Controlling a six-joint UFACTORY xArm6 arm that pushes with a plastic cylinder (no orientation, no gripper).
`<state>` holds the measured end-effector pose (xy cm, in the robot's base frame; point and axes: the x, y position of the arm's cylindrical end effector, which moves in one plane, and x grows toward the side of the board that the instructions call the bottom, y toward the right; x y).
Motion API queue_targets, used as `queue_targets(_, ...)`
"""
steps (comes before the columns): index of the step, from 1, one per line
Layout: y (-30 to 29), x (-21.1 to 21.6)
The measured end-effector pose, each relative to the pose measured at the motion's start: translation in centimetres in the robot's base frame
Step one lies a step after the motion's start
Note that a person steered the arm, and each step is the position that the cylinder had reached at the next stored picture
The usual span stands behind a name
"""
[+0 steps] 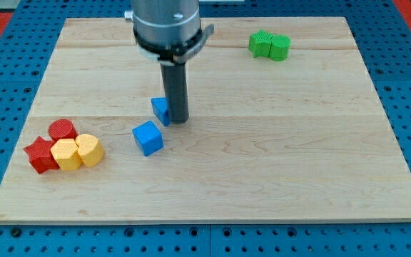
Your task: Slide the blue cube close to the bottom of the blue triangle
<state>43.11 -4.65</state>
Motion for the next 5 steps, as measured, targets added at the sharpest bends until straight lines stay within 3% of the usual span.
queue_targets(1, 0.5, -3.0)
queue_targets(2, 5.7, -1.3)
queue_targets(3, 8.1, 2.2)
queue_targets(4, 6.1, 9.3)
queue_targets(5, -0.1, 12.2)
